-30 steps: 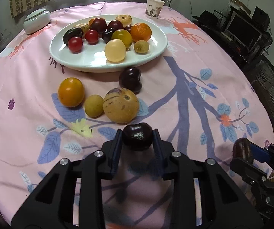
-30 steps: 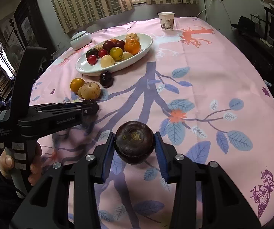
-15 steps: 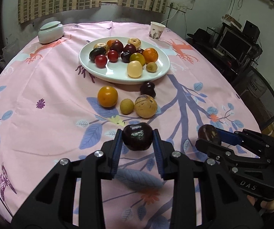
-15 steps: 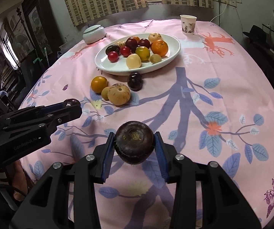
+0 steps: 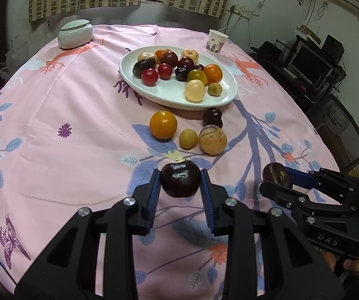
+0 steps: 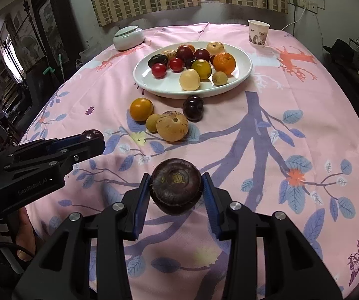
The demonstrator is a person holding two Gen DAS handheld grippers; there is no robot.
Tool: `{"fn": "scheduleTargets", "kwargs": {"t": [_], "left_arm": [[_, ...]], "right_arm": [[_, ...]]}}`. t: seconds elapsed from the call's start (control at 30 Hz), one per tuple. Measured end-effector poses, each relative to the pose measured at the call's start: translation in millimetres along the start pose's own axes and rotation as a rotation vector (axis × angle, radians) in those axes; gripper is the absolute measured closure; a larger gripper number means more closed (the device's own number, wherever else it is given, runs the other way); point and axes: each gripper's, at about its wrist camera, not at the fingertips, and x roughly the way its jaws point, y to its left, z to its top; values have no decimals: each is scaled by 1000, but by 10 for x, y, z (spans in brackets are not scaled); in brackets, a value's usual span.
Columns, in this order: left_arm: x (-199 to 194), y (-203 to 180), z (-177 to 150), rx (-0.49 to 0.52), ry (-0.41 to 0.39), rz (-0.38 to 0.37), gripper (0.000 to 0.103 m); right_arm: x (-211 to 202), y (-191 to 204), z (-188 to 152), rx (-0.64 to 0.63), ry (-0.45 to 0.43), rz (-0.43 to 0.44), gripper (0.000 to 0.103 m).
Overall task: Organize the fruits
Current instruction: 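Carry both dark plums onto the white plate and open both grippers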
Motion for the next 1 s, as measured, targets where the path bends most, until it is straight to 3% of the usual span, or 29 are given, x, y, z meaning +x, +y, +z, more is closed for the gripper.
{"fn": "scheduleTargets", "kwargs": {"t": [0.23, 0.43, 0.53, 0.73, 1.0], "left_arm": [[112, 70, 509, 41, 23, 42, 71], [540, 174, 1327, 5, 56, 65, 71], [851, 191, 1630, -29, 85, 62, 71], [1281, 145, 1835, -30, 134, 84, 71], [1449, 198, 1956, -42, 147, 89, 71]], "right_arm": [[139, -108, 376, -56, 13, 26, 61], [247, -393, 1146, -94, -84, -96, 61], [452, -563, 1573, -86, -117, -101, 61], [962, -874, 2088, -4, -95, -45, 61], [1317, -903, 2203, -43, -58, -60, 61]]}}
